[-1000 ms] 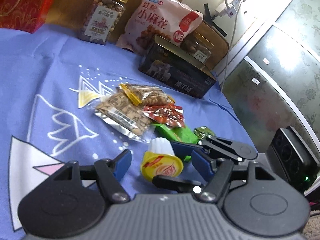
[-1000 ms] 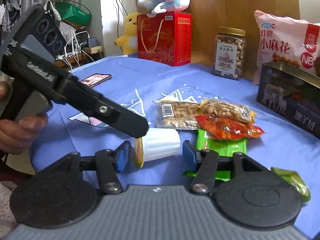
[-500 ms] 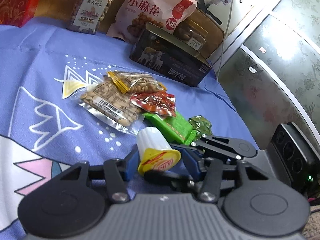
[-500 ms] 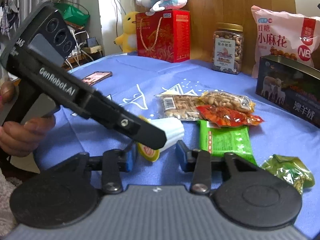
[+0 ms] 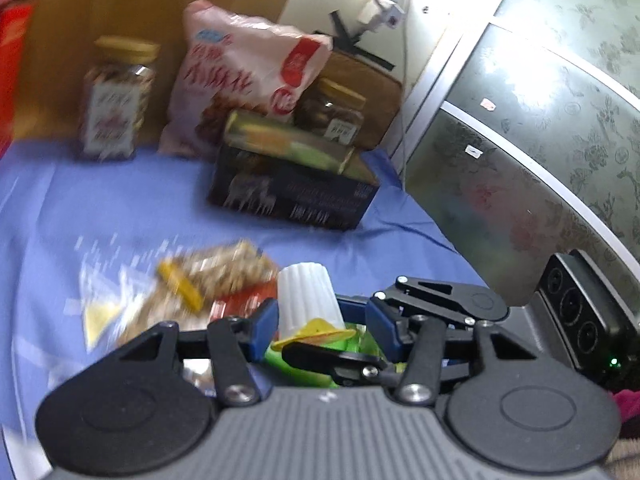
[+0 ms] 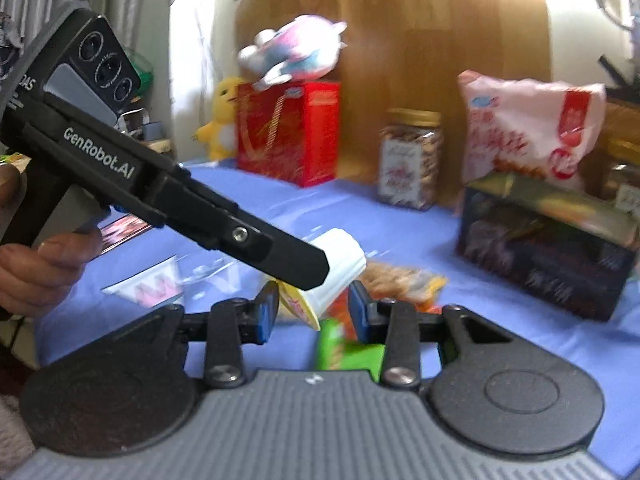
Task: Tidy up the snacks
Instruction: 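Carry the jelly cup into the black tin and open the left gripper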
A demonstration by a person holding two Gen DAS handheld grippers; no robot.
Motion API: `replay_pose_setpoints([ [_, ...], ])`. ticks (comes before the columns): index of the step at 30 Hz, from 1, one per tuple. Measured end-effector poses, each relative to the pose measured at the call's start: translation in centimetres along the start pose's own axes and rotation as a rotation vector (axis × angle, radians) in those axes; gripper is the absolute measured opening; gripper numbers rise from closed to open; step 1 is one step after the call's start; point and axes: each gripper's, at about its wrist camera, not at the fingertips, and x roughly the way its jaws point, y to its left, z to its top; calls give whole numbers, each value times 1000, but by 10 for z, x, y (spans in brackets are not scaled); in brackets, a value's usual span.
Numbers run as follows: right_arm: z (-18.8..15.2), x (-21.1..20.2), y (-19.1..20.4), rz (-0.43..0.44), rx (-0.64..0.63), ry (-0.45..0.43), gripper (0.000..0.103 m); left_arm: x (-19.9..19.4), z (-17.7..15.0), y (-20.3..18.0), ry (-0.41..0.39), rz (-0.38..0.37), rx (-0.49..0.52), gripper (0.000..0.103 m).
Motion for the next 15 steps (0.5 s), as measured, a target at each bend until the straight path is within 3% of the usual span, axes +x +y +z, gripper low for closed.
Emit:
replay_pose_setpoints([
  [6,25,6,-48,-90,28,-55,41,40,54,-10,-34,-2,80,48],
  [15,63,39,-125,-179,82,-100,40,107,127,-1,-96,46,88,48],
])
